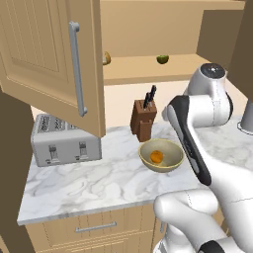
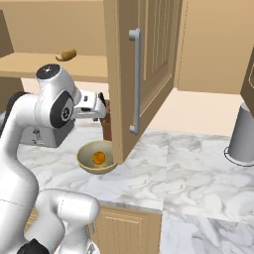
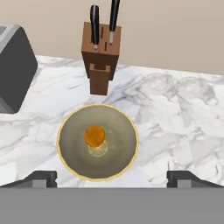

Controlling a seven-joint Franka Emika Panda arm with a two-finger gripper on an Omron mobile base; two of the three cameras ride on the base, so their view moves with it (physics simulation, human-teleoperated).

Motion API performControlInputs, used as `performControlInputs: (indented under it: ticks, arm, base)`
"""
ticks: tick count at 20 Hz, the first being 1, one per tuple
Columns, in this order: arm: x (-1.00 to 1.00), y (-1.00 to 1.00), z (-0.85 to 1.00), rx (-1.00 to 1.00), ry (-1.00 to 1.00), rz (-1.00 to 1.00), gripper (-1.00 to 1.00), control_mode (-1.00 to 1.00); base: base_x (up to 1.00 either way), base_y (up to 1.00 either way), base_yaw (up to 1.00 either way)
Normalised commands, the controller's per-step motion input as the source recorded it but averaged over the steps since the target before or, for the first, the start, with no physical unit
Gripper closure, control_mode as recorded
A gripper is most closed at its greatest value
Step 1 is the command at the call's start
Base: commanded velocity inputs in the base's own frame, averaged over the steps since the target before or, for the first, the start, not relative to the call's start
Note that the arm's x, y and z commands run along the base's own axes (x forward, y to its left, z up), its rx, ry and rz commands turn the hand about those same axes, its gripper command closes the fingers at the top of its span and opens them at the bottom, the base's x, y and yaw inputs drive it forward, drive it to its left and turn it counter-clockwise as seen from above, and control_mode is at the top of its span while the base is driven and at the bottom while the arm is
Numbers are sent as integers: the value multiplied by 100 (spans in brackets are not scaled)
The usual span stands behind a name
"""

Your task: Open the cabinet. Pick the orange and kiwi from the cabinet and place them into the bowl. Then close the cabinet.

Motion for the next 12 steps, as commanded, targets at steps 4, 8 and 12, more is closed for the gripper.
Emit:
performControlInputs:
  ticks: [4,8,12]
  arm:
    - [-22,-9,63,0,-18,-5,-100,-100]
    - [-12,-7,56,0,-17,-5,-100,-100]
    - [0,-1,47,0,-21,-3,-100,-100]
  base:
    - [0,0,0]
    - [0,0,0]
    - [0,0,0]
